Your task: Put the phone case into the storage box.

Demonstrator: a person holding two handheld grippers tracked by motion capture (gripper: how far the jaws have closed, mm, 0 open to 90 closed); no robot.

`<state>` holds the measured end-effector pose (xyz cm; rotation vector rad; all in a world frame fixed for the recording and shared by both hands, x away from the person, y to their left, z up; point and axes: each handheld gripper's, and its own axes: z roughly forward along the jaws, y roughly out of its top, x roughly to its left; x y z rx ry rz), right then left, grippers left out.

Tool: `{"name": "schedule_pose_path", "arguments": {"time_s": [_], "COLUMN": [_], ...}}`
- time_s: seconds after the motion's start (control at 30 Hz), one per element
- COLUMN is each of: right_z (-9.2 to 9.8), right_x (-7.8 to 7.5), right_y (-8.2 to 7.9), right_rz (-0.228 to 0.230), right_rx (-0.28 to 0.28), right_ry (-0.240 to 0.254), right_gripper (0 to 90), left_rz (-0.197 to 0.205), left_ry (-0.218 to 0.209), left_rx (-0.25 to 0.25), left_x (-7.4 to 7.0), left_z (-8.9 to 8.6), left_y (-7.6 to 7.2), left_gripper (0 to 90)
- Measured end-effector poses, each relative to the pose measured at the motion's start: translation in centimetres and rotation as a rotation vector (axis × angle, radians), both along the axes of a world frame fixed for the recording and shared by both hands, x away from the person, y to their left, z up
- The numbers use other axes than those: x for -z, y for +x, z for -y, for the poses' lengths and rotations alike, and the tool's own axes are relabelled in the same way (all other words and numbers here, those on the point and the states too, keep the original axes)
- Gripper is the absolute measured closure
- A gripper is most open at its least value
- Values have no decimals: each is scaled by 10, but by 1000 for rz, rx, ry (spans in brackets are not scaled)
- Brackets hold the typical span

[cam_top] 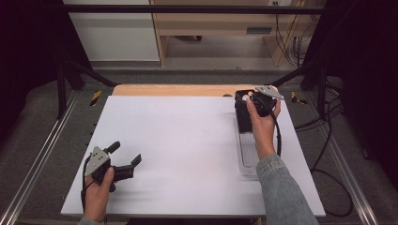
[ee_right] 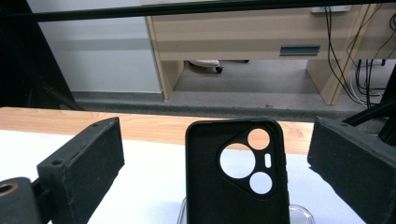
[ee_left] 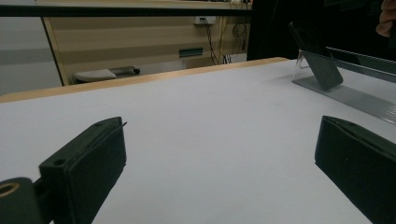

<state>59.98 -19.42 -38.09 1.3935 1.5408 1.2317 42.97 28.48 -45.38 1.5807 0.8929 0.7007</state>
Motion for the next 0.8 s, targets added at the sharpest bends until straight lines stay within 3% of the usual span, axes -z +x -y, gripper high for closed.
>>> {"name": "schedule_pose_path", "arguments": {"time_s": [0.3, 0.57, 0.8], "right_z": [-9, -13, -14], "right_x": [-2, -9, -15], "right_y": [1, -10, -14], "right_rz": [-2, -4, 8], "right_rx": [-49, -119, -127], "right_ry": [12, 34, 34], "right_gripper": [34, 25, 25], "left_rz": [11, 16, 17], "left_ry": [-1, 23, 2], "left_rx": [-8, 22, -12], "left_x": [-5, -7, -7], "left_z": [-1, 0, -13], "left_y": [-3, -12, -15], "left_gripper": [18, 15, 15]}}
